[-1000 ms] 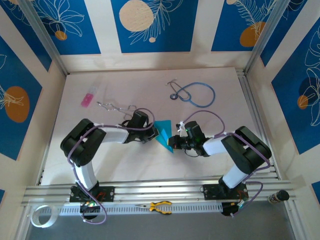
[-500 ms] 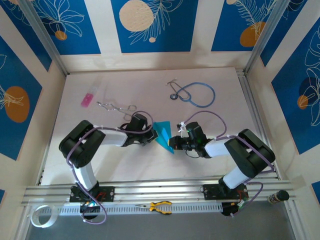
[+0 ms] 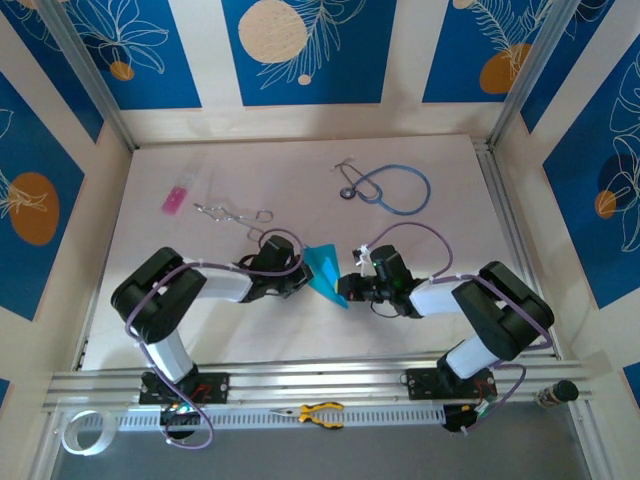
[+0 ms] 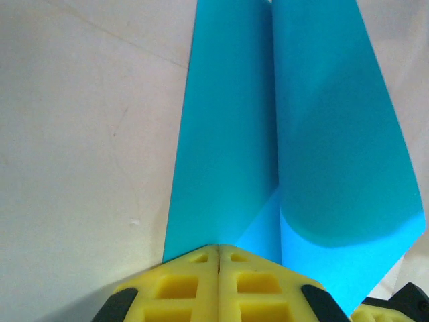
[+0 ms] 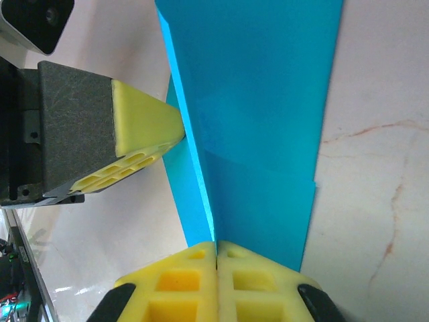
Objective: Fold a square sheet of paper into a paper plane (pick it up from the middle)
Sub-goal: Fourth fold the wing at the center of the table.
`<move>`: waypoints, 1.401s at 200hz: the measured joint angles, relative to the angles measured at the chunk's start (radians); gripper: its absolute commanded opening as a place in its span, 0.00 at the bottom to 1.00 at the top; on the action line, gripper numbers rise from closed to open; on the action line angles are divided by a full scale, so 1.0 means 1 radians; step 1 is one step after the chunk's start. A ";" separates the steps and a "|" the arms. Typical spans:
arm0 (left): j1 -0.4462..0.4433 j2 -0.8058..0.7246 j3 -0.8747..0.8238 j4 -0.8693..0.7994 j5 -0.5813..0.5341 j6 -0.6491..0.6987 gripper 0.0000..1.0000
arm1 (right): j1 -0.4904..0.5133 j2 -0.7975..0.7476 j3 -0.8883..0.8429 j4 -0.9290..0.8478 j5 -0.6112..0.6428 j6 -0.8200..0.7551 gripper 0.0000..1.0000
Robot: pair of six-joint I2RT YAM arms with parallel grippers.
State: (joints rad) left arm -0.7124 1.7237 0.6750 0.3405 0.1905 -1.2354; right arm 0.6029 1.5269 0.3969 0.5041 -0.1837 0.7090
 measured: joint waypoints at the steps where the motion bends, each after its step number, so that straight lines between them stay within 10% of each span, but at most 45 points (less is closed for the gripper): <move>1: 0.000 0.000 0.000 0.000 0.000 -0.001 0.00 | 0.000 0.000 0.000 0.000 0.000 0.000 0.05; 280: -0.058 -0.041 -0.062 0.045 -0.114 -0.094 0.00 | -0.048 0.047 -0.006 0.030 -0.074 0.060 0.04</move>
State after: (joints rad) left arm -0.7708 1.6829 0.6132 0.3859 0.0765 -1.3296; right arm 0.5545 1.5738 0.3904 0.5343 -0.2573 0.7689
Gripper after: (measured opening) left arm 0.063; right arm 0.056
